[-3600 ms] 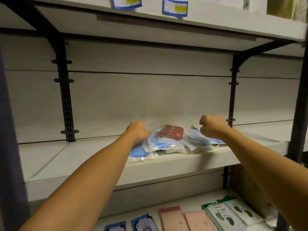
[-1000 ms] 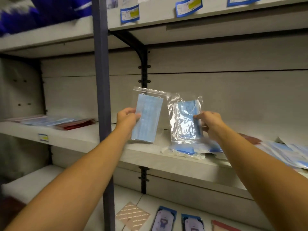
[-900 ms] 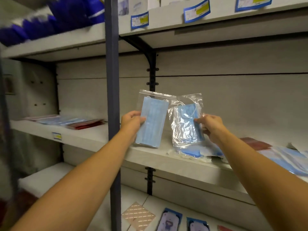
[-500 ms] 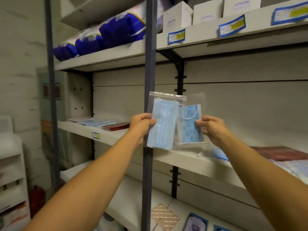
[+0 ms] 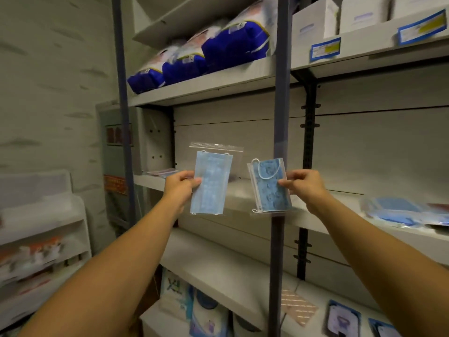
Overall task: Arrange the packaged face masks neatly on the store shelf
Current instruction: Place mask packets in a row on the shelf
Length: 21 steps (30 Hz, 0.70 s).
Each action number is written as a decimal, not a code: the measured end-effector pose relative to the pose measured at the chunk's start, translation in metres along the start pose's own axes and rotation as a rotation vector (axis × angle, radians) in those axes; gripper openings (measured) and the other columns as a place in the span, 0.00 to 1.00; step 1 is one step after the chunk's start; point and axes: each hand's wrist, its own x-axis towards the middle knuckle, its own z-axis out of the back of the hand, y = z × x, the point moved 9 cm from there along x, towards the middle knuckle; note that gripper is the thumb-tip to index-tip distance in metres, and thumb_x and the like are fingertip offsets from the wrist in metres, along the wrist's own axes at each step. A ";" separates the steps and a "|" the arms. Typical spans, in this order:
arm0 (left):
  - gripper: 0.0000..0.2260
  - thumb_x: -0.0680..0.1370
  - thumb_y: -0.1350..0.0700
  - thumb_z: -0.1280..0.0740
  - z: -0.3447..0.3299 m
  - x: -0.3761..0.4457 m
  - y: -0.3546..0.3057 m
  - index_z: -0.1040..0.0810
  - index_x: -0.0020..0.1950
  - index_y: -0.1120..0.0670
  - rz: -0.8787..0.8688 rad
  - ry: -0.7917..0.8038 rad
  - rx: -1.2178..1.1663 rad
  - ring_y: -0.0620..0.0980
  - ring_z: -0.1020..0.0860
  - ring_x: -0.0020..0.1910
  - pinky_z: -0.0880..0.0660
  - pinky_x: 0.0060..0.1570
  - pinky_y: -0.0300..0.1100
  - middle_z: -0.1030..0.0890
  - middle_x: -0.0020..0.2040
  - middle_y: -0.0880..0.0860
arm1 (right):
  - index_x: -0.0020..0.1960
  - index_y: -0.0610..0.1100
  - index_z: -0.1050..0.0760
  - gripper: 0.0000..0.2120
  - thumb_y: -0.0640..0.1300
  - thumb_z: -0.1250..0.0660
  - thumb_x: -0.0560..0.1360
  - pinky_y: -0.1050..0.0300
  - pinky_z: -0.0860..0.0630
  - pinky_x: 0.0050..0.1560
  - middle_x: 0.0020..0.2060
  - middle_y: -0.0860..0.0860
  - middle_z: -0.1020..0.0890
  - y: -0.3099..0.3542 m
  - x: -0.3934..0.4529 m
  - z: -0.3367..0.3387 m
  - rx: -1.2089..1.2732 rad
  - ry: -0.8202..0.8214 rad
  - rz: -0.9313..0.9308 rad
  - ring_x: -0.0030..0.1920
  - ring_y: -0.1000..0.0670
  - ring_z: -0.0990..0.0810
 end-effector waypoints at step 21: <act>0.11 0.78 0.61 0.28 0.119 0.094 0.047 0.21 0.60 0.54 0.023 -0.123 0.047 0.53 0.20 0.54 0.20 0.57 0.57 0.20 0.56 0.52 | 0.47 0.42 0.22 0.05 0.35 0.27 0.74 0.45 0.18 0.54 0.47 0.48 0.17 -0.002 0.045 -0.164 0.053 0.036 0.010 0.49 0.47 0.18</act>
